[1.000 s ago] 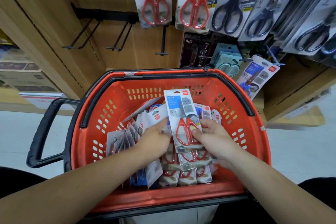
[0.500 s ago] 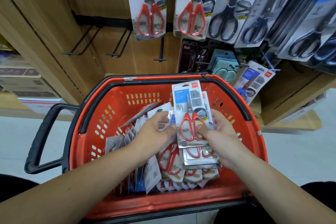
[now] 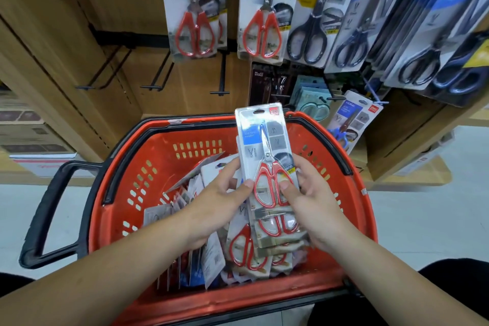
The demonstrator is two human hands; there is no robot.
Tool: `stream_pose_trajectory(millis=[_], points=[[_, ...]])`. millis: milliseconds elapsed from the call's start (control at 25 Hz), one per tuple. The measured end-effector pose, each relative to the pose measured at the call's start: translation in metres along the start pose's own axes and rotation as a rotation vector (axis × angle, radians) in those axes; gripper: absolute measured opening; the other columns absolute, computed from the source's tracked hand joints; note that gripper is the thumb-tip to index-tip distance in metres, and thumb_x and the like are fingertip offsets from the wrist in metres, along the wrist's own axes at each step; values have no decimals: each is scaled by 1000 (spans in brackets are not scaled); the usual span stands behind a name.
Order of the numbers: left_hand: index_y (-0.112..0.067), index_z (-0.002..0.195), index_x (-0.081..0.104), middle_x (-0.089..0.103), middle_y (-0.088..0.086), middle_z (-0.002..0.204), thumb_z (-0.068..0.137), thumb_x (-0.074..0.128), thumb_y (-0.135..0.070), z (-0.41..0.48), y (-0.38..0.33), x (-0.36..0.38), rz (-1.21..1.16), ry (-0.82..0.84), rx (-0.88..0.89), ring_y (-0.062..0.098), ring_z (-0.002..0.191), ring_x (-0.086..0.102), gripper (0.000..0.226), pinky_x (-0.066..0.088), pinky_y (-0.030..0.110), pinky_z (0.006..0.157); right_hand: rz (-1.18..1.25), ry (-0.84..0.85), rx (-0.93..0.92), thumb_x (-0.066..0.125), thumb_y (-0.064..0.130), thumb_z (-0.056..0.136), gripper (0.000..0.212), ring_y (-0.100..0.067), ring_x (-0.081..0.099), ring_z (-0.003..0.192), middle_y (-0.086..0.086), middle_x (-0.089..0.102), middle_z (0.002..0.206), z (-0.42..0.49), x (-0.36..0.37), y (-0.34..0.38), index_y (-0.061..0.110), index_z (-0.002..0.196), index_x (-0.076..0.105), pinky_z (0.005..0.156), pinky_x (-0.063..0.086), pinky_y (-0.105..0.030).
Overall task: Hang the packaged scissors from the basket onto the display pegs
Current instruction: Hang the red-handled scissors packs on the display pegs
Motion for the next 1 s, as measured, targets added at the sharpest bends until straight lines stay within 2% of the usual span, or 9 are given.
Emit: stream_pose_trajectory(millis=[160,240,320,400,480,600,760,880,1000], points=[[-64,145,44,69,3,135,109,57,-26,6,-2,-4,-80,26,6,21,121,71,54,54,50,107,94,-14,21,49,3,109,46,-26,72,119,-4,76,126,3,-4,0,34,143,54,107,52,-57],[-53,147,50,76,0,124,105,64,-12,7,1,-7,-50,-19,10,20,113,74,60,58,48,103,97,-52,55,49,2,108,46,-26,74,114,-3,77,121,6,-7,-1,34,141,57,105,54,-58],[-40,141,60,80,-1,109,100,69,-5,9,7,-16,16,-112,11,19,103,77,55,59,44,101,40,-76,62,51,1,107,45,-22,75,110,-1,79,117,10,-13,3,32,138,59,104,55,-55],[-32,138,64,81,-1,104,100,68,-2,13,11,-25,17,-186,7,21,100,77,48,58,49,103,2,-107,55,53,-1,105,44,-19,77,104,2,80,112,10,-20,8,31,134,62,101,57,-53],[-31,136,64,81,-2,105,103,63,-2,14,9,-36,-6,-226,3,22,100,78,44,58,53,101,30,-147,58,54,-1,105,40,-22,78,98,-1,80,108,10,-30,11,29,130,65,96,59,-56],[-31,136,64,81,-5,110,106,56,0,14,8,-45,-55,-253,11,21,104,77,44,59,49,101,43,-157,79,55,1,105,38,-22,78,100,-1,81,108,8,-33,8,30,128,65,98,58,-54],[-15,129,72,79,-7,117,110,50,-3,10,7,-33,-137,-220,26,22,111,75,31,55,51,107,6,-44,114,54,6,107,39,-21,75,107,0,78,118,5,-10,-7,38,129,64,102,56,-52],[-27,133,68,79,-5,120,114,43,-18,6,0,-22,-209,-207,38,22,114,75,32,59,45,103,33,-36,96,52,6,109,40,-20,75,110,-2,74,128,2,-1,-13,36,133,63,104,56,-51],[-52,145,51,67,-20,138,114,36,-40,1,-6,-12,-141,-152,108,8,131,63,36,48,40,114,122,-36,96,49,6,110,37,-27,75,111,-3,78,119,-1,2,-15,30,134,61,103,55,-56]])
Point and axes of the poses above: each hand's wrist, its own z-axis towards the middle knuckle, its own x-axis out of the palm, y = z × x, the point moved 9 cm from there along z, towards the middle knuckle
